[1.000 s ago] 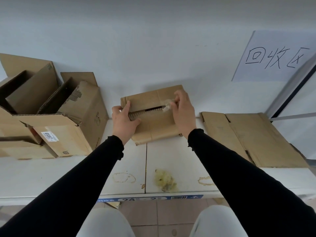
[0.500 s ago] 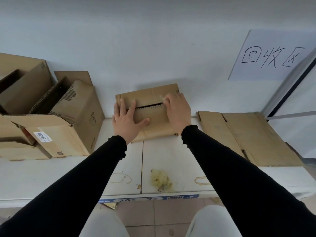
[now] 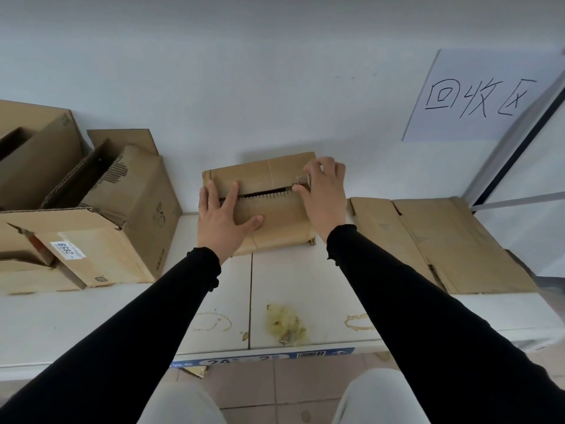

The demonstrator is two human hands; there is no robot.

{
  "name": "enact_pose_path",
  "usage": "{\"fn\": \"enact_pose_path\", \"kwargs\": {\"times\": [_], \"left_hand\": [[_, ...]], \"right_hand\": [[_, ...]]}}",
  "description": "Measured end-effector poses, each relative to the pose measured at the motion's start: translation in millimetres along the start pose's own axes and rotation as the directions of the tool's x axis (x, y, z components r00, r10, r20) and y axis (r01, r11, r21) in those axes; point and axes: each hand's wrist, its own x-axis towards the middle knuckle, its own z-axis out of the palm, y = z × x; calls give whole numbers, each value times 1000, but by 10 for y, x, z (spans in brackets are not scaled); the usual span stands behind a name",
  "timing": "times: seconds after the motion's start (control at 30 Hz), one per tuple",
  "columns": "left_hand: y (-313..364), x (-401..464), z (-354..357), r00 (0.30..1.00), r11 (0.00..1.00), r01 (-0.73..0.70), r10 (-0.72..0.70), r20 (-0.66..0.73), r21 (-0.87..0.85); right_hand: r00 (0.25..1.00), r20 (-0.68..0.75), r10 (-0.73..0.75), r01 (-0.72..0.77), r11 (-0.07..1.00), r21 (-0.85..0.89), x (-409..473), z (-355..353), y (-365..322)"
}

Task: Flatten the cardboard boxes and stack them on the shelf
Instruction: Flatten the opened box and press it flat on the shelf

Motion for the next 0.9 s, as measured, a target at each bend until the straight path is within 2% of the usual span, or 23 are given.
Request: {"fn": "enact_pose_path", "kwargs": {"times": [0.07,0.1,0.13,0.2,0.23,0.27,0.37,0.47,0.57,0.63,0.67,0.7,0.77,0.83,0.87,0.9], "left_hand": [[0,2,12,1000,1000,-2,2,4,2],[-4,9,11,1000,1000,4,-4,3,-4],[-10,18,4,1000,1000,12,-12,4,-17],[-31,37,-16,1000,999,21,-20,10,-41],[-41,43,-20,1000,999,18,-17,14,-44],[-52,42,-23,1000,999,11,-10,17,-37],[-62,40,-10,1000,1000,-12,12,10,-15],[-76,53,-12,1000,1000,-1,1,8,-31],[-81,60,-35,1000,999,15,-14,20,-40],[-69,58,-54,999,999,26,-25,28,-45],[-63,58,-61,999,998,32,-31,31,-45],[-57,62,-67,999,998,37,-36,35,-43],[-58,62,-74,998,998,55,-53,41,-43],[-74,67,-75,997,997,60,-58,41,-44],[-76,71,-77,998,997,58,-56,40,-45],[-71,81,-79,998,998,55,-53,40,-44]], "right_hand": [[1000,-15,10,-9,999,47,14,-36,-22],[995,-46,84,-75,981,180,22,-53,-30],[973,-74,221,-177,908,381,33,-71,-44],[848,-20,530,-354,594,722,55,-71,1],[777,44,628,-409,450,794,49,-56,53],[735,95,671,-458,389,799,37,-46,107],[767,84,636,-516,533,670,23,-51,159],[827,68,558,-476,631,612,38,-58,85],[868,137,477,-469,698,541,-10,-49,81],[865,202,459,-488,674,554,-60,-15,102],[838,221,498,-516,596,615,-69,-18,103],[784,260,563,-563,472,678,-56,-29,111],[638,418,647,-660,179,730,-57,-24,180],[508,576,640,-686,-103,720,-94,-1,310],[493,599,632,-658,-179,731,-120,-24,372],[508,590,628,-615,-214,758,-153,-55,414]]}}
